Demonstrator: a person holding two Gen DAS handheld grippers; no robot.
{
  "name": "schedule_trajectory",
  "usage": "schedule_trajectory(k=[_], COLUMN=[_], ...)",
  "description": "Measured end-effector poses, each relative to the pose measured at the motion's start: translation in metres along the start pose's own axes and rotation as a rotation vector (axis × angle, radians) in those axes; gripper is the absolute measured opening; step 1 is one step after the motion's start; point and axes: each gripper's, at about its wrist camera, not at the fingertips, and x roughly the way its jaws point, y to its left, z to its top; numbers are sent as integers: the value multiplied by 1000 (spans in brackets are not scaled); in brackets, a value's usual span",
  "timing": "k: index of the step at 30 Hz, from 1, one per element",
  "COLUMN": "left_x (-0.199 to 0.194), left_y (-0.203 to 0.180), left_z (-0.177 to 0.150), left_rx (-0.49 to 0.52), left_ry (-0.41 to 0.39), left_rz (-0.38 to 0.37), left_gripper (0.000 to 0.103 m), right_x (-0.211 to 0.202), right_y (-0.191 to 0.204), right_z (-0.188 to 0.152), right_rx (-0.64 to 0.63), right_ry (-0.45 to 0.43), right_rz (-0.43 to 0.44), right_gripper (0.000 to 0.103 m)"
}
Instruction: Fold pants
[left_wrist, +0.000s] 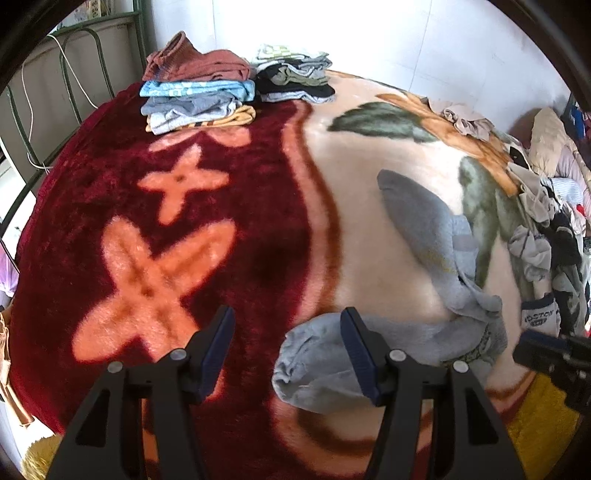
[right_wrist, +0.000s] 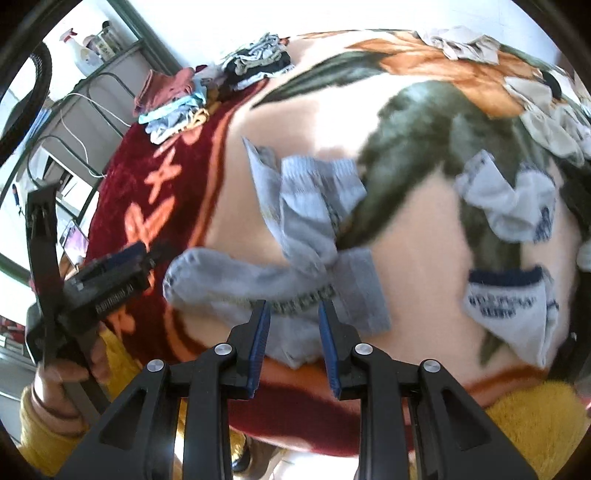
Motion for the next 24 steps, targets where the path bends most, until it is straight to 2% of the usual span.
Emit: schedule_trajectory(k=[7,13,24], left_x=[-3,-4,0], left_y=[-9,-14,-14], left_z=[2,5,1], left_rx=[0,-6,-30], left_ry=[13,18,36], left_rz=[-23,-42,-62], left_gripper=[62,63,63], right_x=[24,41,57], right_y=[17,25,20], right_z=[26,42,51], right_rx=[-53,-106,-104], right_ry=[-11,-16,9], right_rz=[-8,-63,-71], right_gripper=[28,28,28])
